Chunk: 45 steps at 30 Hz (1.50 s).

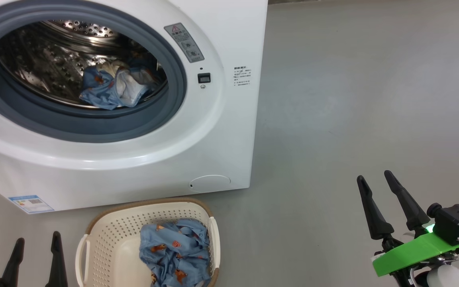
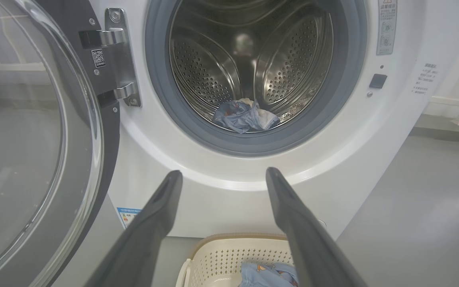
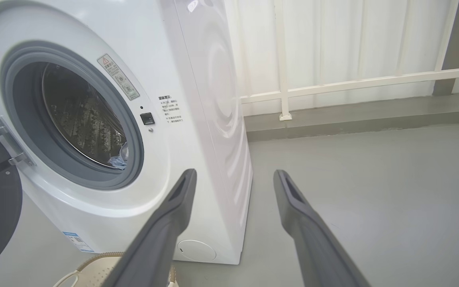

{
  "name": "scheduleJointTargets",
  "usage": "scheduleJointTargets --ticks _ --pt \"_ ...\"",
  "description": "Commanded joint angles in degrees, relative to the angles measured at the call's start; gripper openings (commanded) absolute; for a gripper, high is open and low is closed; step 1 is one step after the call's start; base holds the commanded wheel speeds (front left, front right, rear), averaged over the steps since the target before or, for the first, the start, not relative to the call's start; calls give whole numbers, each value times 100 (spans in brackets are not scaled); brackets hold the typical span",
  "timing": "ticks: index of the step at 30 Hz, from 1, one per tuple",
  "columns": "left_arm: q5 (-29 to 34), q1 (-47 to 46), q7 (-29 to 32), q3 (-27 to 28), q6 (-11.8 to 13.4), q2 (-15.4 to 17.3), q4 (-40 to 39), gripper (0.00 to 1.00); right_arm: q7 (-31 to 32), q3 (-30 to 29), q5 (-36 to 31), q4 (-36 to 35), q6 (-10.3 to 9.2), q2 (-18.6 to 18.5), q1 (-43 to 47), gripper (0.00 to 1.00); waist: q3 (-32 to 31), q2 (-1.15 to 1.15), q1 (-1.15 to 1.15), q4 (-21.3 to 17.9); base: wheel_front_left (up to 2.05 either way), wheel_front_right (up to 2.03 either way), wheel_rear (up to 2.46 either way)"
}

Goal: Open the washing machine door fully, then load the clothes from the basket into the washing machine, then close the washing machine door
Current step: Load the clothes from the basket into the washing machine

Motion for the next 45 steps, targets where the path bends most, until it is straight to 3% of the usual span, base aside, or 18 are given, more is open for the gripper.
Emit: scheduleJointTargets --ticks 1,20,32,45 --pt "44 -93 -61 234 4 118 -190 100 -46 96 4 -156 42 -60 -46 100 10 0 0 -13 0 0 0" --pt "-137 -367 -61 -176 4 187 256 100 -46 130 -48 -236 42 61 -296 100 539 0 0 -107 0 0 0" --pt "-528 -1070 -61 -858 4 413 1381 100 -46 153 -143 -298 42 224 -697 100 1338 0 0 -279 0 0 0" --pt "-1349 -2203 -61 -1918 4 750 2690 100 -46 274 -249 -346 42 418 -1235 100 2302 0 0 -531 0 0 0"
